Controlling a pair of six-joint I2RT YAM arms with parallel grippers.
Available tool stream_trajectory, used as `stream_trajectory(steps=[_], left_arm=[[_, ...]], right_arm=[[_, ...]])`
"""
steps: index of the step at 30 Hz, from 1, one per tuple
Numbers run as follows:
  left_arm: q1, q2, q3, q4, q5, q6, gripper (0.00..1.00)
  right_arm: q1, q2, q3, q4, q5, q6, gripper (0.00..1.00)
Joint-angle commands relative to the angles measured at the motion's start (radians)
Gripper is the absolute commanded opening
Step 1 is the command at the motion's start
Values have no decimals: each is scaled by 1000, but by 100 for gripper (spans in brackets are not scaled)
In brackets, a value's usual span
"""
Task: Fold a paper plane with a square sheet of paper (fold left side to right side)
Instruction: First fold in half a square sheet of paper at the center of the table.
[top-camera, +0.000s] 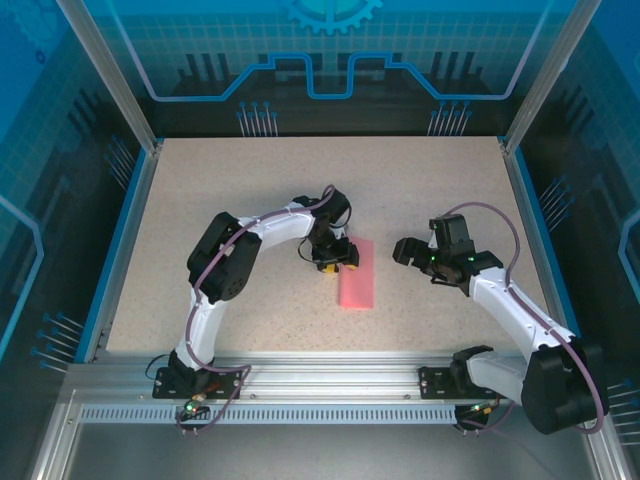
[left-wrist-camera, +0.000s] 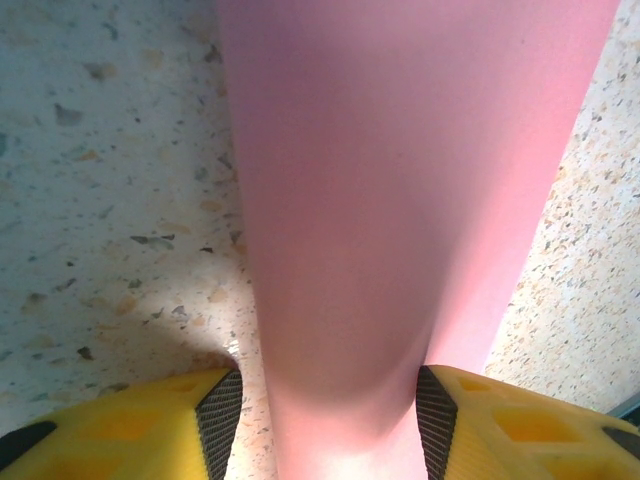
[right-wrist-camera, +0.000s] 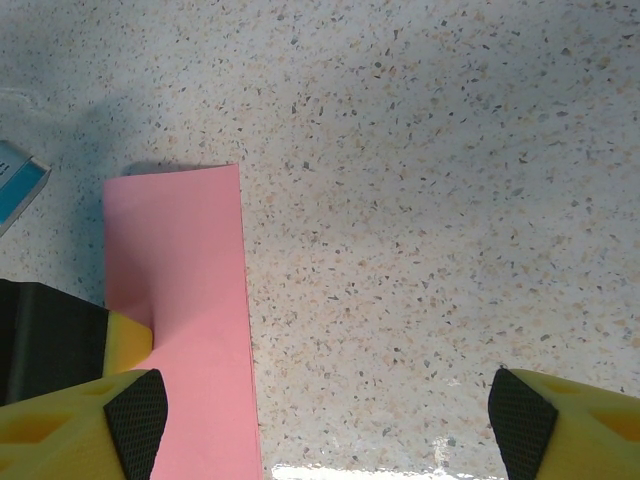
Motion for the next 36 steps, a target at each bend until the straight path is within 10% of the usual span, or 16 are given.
stream_trajectory(steps=[1, 36], left_arm=[[-25, 72, -5, -14, -28, 15, 54], [-24, 103, 18, -51, -42, -3, 54]], right_arm=[[-14, -18, -14, -24, -7, 4, 87], [-13, 47, -14, 14, -84, 12, 87]])
